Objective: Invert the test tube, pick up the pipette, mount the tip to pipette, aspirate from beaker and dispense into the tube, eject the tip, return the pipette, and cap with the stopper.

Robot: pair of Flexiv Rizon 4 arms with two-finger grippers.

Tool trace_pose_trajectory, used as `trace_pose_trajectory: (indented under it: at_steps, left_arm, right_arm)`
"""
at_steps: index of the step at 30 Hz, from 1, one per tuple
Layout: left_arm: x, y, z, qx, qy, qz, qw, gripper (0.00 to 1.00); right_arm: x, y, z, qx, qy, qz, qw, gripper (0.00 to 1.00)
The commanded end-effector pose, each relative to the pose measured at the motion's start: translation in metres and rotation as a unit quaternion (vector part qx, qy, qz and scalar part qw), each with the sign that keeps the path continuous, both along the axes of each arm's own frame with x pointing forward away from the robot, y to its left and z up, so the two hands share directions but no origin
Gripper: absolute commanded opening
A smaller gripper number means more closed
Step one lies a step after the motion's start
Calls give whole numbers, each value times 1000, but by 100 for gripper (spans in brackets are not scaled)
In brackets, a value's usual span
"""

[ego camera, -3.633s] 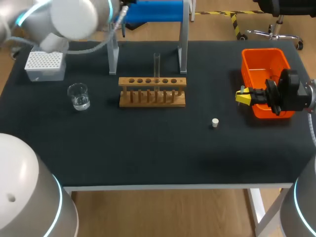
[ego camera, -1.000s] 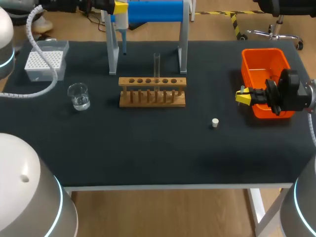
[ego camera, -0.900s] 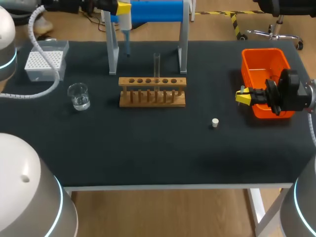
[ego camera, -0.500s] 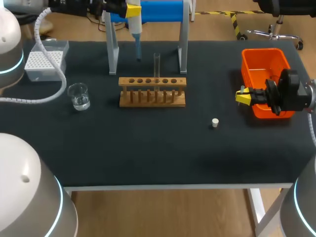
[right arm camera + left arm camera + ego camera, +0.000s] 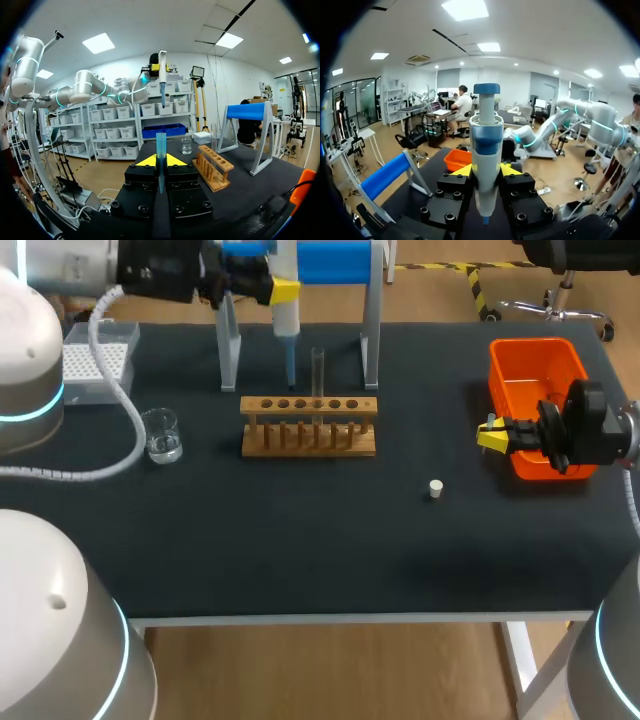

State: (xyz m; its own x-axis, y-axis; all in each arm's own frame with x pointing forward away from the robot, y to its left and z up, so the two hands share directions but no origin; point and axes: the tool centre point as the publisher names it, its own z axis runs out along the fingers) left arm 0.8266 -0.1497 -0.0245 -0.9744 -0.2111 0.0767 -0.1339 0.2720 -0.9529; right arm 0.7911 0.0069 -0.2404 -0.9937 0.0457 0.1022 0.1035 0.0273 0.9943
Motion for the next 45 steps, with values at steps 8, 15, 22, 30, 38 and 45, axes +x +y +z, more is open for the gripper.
trace_pose_trajectory:
  at_steps: [8, 15, 22, 30, 38, 45]
  left_arm:
    - [-11, -7, -7, -5, -4, 8, 1000, 0]
    - [-18, -6, -2, 0, -10, -4, 1000, 0]
    - [-28, -4, 2, 3, -18, -32, 999, 0]
    - [-36, -2, 2, 8, -21, -58, 998, 0]
    - [-38, 0, 1, 13, -18, -59, 998, 0]
    - [-38, 0, 1, 13, -18, -59, 998, 0]
  right_arm:
    - [0, -1, 0, 0, 0, 1, 1000, 0]
    - [0, -1, 0, 0, 0, 1, 1000, 0]
    - [0, -1, 0, 0, 0, 1, 1000, 0]
    - [0, -1, 0, 0, 0, 1, 1000, 0]
    - [0, -1, 0, 0, 0, 1, 1000, 0]
    - [0, -1, 0, 0, 0, 1, 1000, 0]
